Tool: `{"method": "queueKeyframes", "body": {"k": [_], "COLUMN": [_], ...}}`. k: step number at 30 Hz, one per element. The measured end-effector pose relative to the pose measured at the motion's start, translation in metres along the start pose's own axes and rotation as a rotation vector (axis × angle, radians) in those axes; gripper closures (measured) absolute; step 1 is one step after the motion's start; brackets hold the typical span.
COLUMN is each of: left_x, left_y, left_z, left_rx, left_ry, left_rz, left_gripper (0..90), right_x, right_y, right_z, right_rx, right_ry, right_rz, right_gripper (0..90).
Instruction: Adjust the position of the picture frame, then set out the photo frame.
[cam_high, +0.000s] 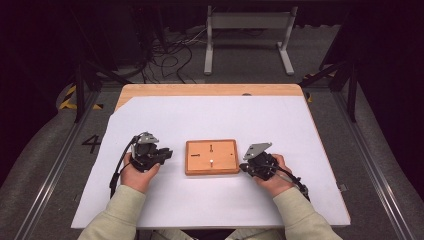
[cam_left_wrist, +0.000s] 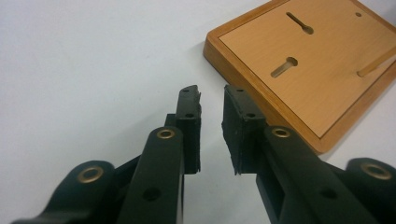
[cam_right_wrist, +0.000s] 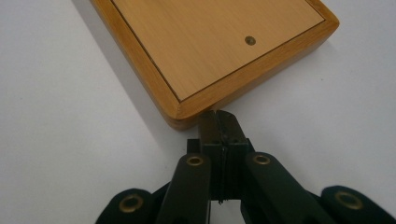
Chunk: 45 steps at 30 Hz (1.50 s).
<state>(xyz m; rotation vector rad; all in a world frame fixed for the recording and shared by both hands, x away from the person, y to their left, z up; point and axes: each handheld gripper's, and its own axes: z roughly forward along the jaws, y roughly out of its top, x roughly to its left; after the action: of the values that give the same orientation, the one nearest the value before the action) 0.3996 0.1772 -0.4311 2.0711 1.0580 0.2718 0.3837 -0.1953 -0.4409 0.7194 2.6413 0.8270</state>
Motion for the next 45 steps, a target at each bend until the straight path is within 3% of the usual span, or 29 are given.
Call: {"method": "queueKeyframes", "body": {"k": [3, 8, 10, 13, 16, 21, 27, 32, 36, 45], "left_x": [-0.001, -0.004, -0.006, -0.011, -0.015, -0.023, -0.026, -0.026, -0.027, -0.045], "left_y": [-0.002, -0.003, -0.003, -0.003, -0.002, 0.001, 0.001, 0.001, 0.002, 0.008], "left_z": [-0.005, -0.011, -0.015, -0.023, -0.03, -0.036, -0.032, -0.03, -0.027, -0.018], "left_rx": [-0.012, -0.043, -0.083, -0.14, -0.177, -0.24, -0.263, -0.269, -0.257, -0.278], "left_ry": [-0.022, -0.033, -0.05, -0.066, -0.068, -0.092, -0.092, -0.079, -0.113, -0.135], "left_rz": [0.001, 0.039, 0.068, 0.122, 0.142, 0.146, 0.167, 0.138, 0.121, 0.192], "left_gripper": [69.4, 62.7, 57.5, 50.7, 44.8, 42.3, 40.6, 31.4, 29.8, 30.1], "right_x": [0.0, 0.002, -0.001, -0.009, -0.019, -0.032, -0.044, -0.047, -0.05, -0.053], "right_y": [-0.001, -0.001, -0.001, -0.004, -0.011, -0.025, -0.036, -0.04, -0.042, -0.049], "right_z": [0.0, -0.004, -0.015, -0.039, -0.064, -0.085, -0.098, -0.102, -0.102, -0.106], "right_rx": [0.002, -0.023, -0.07, -0.19, -0.304, -0.399, -0.495, -0.513, -0.512, -0.515], "right_ry": [0.01, -0.002, -0.023, -0.012, -0.006, -0.017, -0.022, -0.026, -0.03, -0.054], "right_rz": [-0.001, 0.008, 0.021, 0.054, 0.097, 0.162, 0.234, 0.258, 0.273, 0.295], "right_gripper": [90.0, 90.0, 85.1, 77.3, 73.5, 66.5, 60.2, 56.3, 53.6, 52.2]}}
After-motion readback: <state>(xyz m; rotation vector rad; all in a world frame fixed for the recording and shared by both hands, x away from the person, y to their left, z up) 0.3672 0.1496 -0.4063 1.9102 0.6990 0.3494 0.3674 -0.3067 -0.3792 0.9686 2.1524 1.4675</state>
